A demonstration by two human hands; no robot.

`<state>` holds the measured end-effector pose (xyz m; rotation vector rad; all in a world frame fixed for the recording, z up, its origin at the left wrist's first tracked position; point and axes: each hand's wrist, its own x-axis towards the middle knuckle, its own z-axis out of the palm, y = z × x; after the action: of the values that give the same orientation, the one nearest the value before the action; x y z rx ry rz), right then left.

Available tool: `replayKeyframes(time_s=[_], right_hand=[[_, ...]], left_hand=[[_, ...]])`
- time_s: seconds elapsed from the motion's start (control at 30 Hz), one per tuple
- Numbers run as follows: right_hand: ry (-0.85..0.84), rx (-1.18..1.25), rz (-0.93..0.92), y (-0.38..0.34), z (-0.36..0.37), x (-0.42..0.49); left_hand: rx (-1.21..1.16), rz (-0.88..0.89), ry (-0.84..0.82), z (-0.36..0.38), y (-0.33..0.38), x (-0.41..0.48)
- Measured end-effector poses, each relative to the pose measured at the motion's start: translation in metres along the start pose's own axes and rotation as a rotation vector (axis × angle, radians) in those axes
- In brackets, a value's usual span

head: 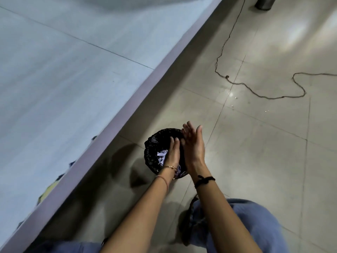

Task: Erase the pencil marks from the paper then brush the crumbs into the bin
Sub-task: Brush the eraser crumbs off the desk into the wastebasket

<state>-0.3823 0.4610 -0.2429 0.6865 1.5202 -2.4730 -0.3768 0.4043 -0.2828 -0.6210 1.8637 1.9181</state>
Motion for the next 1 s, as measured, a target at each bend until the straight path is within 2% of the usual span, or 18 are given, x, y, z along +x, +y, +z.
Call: replayKeyframes(time_s=[0.07,0.2,0.37,0.47,0.67,0.87,1.0], right_hand=[[0.013,-0.144,-0.147,-0.031,0.005,-0.020],[0.053,-0.242,-0.390,-0.073,0.024,-0.066],[-0.117,-0.243,-0.668,-0.110,0.073,-0.139],[-0.241,-0.251,-0.686,-0.118,0.108,-0.171],[-0.512,-0.336,-0.595,-0.092,0.189,-0.233],[-0.761,-0.471,-0.543,-0.031,0.255,-0.294],[-0.883,-0.563,-0.458,0.014,0.285,-0.327]], left_hand=[[-0.107,0.043,0.078,-0.008,0.018,-0.022],[-0.192,0.284,0.022,-0.013,0.067,-0.086],[-0.177,0.616,0.127,-0.047,0.124,-0.176],[-0.212,0.723,0.169,-0.079,0.146,-0.222],[-0.200,0.817,0.484,-0.170,0.146,-0.299],[-0.164,0.776,0.800,-0.270,0.113,-0.368],[-0.041,0.690,1.030,-0.321,0.081,-0.409]])
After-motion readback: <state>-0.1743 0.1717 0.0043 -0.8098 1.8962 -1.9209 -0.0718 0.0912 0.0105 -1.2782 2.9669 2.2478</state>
